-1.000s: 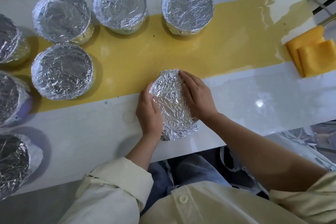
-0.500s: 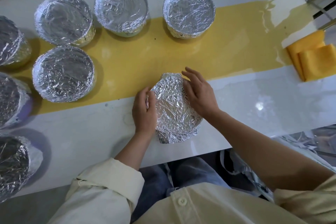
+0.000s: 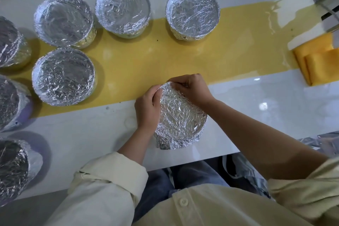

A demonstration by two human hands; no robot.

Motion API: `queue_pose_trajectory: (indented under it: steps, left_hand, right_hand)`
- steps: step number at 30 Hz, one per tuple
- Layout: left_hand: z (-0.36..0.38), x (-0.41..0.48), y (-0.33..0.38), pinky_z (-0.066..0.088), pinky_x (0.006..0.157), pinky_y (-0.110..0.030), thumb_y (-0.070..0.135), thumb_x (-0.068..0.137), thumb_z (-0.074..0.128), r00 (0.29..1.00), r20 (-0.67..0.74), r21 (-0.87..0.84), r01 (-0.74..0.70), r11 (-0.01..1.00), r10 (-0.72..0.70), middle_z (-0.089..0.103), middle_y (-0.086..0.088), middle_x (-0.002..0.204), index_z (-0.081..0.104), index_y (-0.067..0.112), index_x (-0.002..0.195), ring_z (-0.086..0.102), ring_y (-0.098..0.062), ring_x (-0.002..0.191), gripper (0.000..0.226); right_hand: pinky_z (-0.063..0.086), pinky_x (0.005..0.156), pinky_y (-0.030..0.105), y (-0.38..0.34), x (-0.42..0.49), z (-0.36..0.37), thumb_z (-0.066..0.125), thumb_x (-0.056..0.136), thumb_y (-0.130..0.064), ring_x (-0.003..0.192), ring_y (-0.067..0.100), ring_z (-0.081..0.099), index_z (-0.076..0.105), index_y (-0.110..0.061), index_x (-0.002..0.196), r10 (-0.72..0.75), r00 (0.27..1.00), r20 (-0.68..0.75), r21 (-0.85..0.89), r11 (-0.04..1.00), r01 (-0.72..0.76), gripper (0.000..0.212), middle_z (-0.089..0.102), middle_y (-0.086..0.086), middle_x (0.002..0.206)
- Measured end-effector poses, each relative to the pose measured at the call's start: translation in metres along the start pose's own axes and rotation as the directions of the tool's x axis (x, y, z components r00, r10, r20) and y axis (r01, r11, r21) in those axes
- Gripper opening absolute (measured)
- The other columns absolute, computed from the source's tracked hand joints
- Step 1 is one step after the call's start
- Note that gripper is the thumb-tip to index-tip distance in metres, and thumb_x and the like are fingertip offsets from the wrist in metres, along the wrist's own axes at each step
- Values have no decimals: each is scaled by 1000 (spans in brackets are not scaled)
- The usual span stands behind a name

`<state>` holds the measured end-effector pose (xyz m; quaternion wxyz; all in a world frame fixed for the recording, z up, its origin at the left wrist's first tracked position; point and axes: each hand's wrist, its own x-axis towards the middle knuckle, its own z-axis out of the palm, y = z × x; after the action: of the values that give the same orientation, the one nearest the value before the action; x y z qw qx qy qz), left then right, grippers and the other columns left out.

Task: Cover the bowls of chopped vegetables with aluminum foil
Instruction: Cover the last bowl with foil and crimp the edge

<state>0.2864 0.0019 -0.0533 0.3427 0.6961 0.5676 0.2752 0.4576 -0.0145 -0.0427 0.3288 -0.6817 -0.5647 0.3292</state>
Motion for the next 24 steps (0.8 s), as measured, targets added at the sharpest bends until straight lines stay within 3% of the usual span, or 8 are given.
queue_pose_trajectory:
  steps: [4, 7, 9, 11, 14, 17, 20, 24]
  left_hand:
    - [-3, 0, 0, 50, 71, -33, 21, 98, 58, 998, 28, -76, 51, 996, -49, 76, -11, 93, 73, 7, 112, 68, -26, 80, 24]
    - [-8, 1, -6, 41, 65, -27, 20, 99, 58, 997, 27, -48, 69, 996, -68, 73, -16, 87, 72, 5, 110, 66, -34, 79, 23]
    - [-13, 1, -7, 41, 68, -26, 20, 100, 56, 995, 42, -70, 95, 993, -93, 73, -15, 93, 70, 7, 118, 67, -33, 85, 26]
    - [-16, -4, -4, 46, 86, -25, 22, 102, 52, 988, 76, -109, 140, 984, -132, 69, -12, 121, 61, 9, 132, 65, -26, 109, 33]
    - [-20, -26, 6, 31, 106, -19, 18, 104, 48, 988, -19, -98, 153, 983, -155, 45, -15, 149, 46, 3, 143, 42, -27, 139, 42]
    - [-15, -62, 17, 25, 118, -36, 14, 102, 45, 976, -81, -67, 195, 979, -200, 32, -24, 155, 36, -6, 144, 28, -34, 146, 47]
    - [-12, -84, 28, 15, 119, -29, 14, 105, 38, 945, 46, -132, 326, 936, -323, 20, -19, 161, 17, -3, 154, 19, -28, 150, 56]
    - [-21, -58, 12, 16, 121, -35, 18, 106, 34, 959, 105, -11, 264, 964, -261, 23, -14, 162, 19, 6, 156, 18, -28, 151, 53]
  right_hand:
    - [46, 88, 12, -4, -3, -8, 72, 87, -19, 103, 7, 64, 71, -10, 115, 27, 1000, 0, 19, 999, -27, 29, 70, 6, 117]
    - [44, 99, 23, -9, -14, -16, 69, 89, -29, 119, 16, 59, 64, -13, 126, -28, 995, -93, -45, 999, 24, 40, 61, 5, 131]
    - [45, 101, 29, -12, -28, -20, 65, 91, -29, 120, 16, 58, 62, -14, 128, -73, 986, -147, -80, 995, 62, 41, 59, 3, 133]
    - [43, 103, 28, -10, -47, -21, 63, 93, -27, 123, 16, 55, 58, -12, 132, -52, 982, -182, -88, 995, 36, 42, 58, 4, 136]
    - [38, 105, 24, -5, -78, -17, 57, 98, -22, 127, 12, 50, 50, -14, 140, 200, 938, -281, 78, 979, -186, 43, 53, 1, 141]
    - [35, 102, 17, -4, -98, -6, 50, 101, -18, 129, 13, 49, 46, -13, 143, 424, 867, -264, 286, 892, -349, 42, 54, 2, 139]
    - [42, 100, 25, -13, -104, 5, 48, 100, -14, 117, 16, 57, 52, -13, 139, 468, 841, -270, 283, 874, -396, 39, 63, 5, 128]
    - [45, 76, 25, -29, -113, 16, 49, 97, -16, 94, 16, 62, 65, -7, 114, 569, 718, -401, 336, 821, -462, 25, 69, 4, 103]
